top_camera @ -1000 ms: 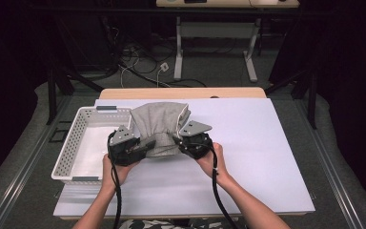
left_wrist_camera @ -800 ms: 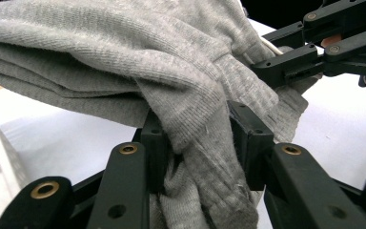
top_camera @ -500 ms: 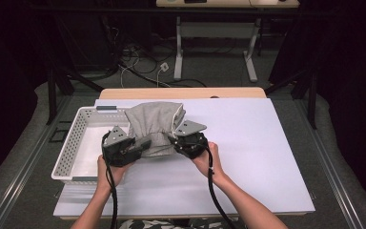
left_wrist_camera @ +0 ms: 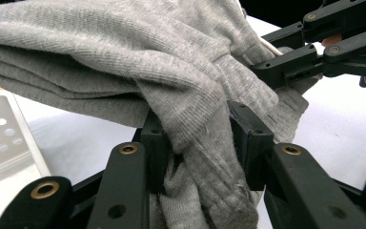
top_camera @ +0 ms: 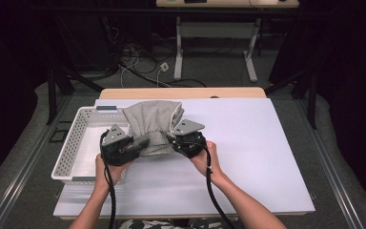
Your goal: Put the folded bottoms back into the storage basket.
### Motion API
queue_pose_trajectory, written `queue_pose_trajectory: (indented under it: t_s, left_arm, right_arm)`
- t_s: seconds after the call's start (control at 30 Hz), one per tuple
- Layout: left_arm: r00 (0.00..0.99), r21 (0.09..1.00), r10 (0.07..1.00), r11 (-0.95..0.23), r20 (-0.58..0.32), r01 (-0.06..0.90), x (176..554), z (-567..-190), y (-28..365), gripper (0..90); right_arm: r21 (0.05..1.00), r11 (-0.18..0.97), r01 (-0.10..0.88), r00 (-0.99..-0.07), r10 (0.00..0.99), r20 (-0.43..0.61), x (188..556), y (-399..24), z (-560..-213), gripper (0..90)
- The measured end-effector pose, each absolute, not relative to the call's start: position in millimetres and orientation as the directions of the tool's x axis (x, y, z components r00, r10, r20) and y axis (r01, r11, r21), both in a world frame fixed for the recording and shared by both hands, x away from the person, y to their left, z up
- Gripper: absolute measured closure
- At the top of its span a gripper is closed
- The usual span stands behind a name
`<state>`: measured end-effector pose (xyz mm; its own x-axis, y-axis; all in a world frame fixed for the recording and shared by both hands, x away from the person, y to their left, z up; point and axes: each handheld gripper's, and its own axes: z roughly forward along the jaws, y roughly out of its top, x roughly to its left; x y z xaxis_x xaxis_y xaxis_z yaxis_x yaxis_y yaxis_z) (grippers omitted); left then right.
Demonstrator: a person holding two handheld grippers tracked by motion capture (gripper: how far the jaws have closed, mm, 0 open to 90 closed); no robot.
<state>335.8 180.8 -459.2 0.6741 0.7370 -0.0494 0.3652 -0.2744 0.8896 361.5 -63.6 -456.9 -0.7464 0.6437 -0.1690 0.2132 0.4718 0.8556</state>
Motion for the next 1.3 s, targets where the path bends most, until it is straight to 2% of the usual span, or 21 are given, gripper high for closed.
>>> queue_pose_trajectory:
  t_s: [0.8,1.3]
  left_arm:
    - [0.648,0.896,0.757,-0.228,-0.083,0.381,328.9,-458.3,202.6,63.1]
    - [0.632,0.899,0.772,-0.229,-0.066,0.374,323.4,-453.4,221.3,63.0]
  right_arm:
    - [0.853,0.489,0.185,-0.768,0.614,-0.185,360.4,-45.5,-447.9,74.9]
    - [0.858,0.486,0.168,-0.784,0.594,-0.182,360.6,-26.6,-445.8,74.9]
